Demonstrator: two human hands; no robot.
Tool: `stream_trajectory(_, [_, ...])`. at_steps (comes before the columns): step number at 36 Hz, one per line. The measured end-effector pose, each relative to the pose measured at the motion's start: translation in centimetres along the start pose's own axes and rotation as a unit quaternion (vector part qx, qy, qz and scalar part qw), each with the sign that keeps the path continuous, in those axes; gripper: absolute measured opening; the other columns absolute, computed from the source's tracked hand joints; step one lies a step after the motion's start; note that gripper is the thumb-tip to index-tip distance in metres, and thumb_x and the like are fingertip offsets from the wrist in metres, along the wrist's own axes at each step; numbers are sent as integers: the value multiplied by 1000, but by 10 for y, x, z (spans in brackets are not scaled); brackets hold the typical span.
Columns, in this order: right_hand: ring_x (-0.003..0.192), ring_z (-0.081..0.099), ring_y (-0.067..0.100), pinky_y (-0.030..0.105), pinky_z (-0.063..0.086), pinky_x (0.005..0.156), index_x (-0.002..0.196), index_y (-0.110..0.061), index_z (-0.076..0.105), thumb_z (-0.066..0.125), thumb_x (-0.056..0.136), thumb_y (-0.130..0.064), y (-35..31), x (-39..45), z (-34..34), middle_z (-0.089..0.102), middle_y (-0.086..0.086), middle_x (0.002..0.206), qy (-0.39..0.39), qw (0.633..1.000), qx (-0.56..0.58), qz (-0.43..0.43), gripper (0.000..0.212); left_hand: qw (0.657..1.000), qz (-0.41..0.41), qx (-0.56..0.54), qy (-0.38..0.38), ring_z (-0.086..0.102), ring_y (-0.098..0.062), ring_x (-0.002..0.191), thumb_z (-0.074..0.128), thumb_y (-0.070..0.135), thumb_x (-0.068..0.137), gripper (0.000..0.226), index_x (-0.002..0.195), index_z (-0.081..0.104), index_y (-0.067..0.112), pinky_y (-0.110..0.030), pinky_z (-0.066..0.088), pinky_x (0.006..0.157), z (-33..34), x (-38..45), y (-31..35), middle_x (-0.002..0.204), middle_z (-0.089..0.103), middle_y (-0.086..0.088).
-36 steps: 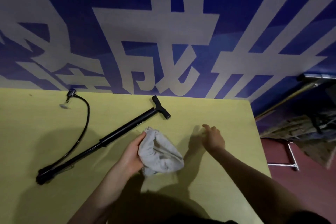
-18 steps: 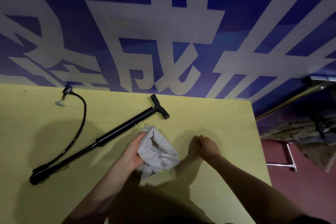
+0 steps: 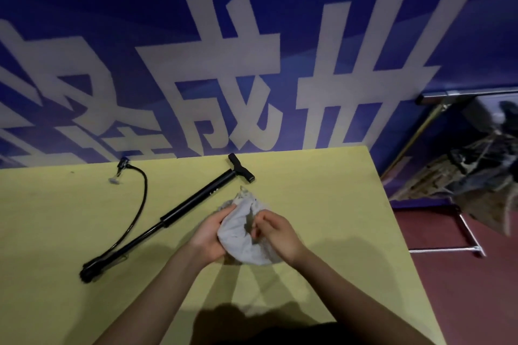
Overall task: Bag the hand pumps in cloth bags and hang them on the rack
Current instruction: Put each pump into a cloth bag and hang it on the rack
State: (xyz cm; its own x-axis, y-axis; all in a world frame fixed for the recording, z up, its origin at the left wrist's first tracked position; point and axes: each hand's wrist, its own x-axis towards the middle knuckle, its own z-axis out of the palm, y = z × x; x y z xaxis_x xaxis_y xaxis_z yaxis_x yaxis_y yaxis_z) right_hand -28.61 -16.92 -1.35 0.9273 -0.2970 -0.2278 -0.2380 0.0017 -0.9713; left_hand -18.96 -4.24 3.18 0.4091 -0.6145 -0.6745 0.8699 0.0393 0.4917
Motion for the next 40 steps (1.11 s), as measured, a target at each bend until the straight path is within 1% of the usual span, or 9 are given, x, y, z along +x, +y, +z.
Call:
stream_trajectory(5, [70, 50, 10, 30, 37, 71, 74, -21, 52, 44, 100, -16, 5, -11, 10, 55, -2, 73, 19, 997, -78, -11, 28, 999, 39, 19, -27, 72, -29, 82, 71, 16, 76, 32, 102, 72, -3, -35, 60, 66, 22, -21, 2, 97, 71, -21])
stream_trajectory(11, [84, 61, 30, 28, 30, 67, 84, -8, 68, 42, 98, -17, 29, -28, -24, 70, 20, 99, 94, 969, -225, 45, 30, 991, 113, 63, -24, 72, -25, 85, 96, 28, 33, 57, 84, 79, 8, -32, 59, 69, 13, -25, -19, 96, 74, -14])
stream_trajectory(14, [89, 63, 32, 32, 34, 68, 88, -9, 71, 46, 99, -20, 43, -35, -38, 71, 17, 97, 67, 953, -294, 27, 30, 990, 102, 84, 42, 71, -19, 79, 64, 1, 81, 21, 97, 72, 11, -30, 55, 76, 10, -12, -31, 88, 74, -8])
stream_trajectory(17, [78, 61, 30, 30, 30, 63, 81, -8, 70, 50, 98, -22, 54, -44, -48, 70, 15, 84, 41, 949, -311, 2, 30, 969, 141, 202, 25, 66, -6, 99, 17, -28, 89, 53, 130, 44, -11, -19, 46, 96, 0, -1, -45, 130, 54, -30])
stream_trajectory(20, [86, 64, 21, 29, 41, 68, 90, -12, 74, 53, 95, -19, 59, -50, -52, 74, 4, 93, -21, 953, -302, 1, 23, 935, 175, 280, 127, 63, -24, 109, 34, 5, 102, 32, 123, 58, 0, -40, 48, 95, -9, -16, -64, 120, 64, -20])
stream_trajectory(22, [97, 64, 14, 19, 41, 76, 100, -16, 75, 54, 93, -16, 59, -54, -52, 74, -2, 106, -45, 954, -297, -4, 23, 930, 192, 280, 140, 65, -23, 109, 39, 11, 101, 29, 111, 66, 14, -36, 50, 88, -14, -21, -73, 110, 71, -6])
stream_trajectory(31, [95, 67, 21, 24, 44, 77, 105, -16, 74, 57, 86, -4, 59, -67, -40, 74, 4, 103, -55, 949, -311, 6, 28, 921, 178, 313, 150, 62, -24, 111, 44, 18, 96, 34, 97, 74, 33, -43, 45, 96, -40, -22, -83, 113, 70, -4])
stream_trajectory(37, [93, 66, 20, 24, 41, 74, 109, -17, 72, 52, 86, -6, 54, -57, -21, 73, 8, 106, -19, 935, -349, 64, 32, 924, 182, 318, 107, 63, -20, 111, 37, 3, 100, 39, 103, 71, 21, -37, 46, 96, -60, -13, -62, 113, 70, -2])
stream_trajectory(40, [79, 62, 22, 31, 44, 70, 89, -13, 73, 53, 93, -21, 47, -47, -3, 71, 6, 83, 12, 932, -360, 30, 22, 924, 193, 315, 99, 67, -14, 101, 36, 2, 100, 37, 102, 69, 18, -28, 53, 84, -67, -15, -39, 108, 72, -1])
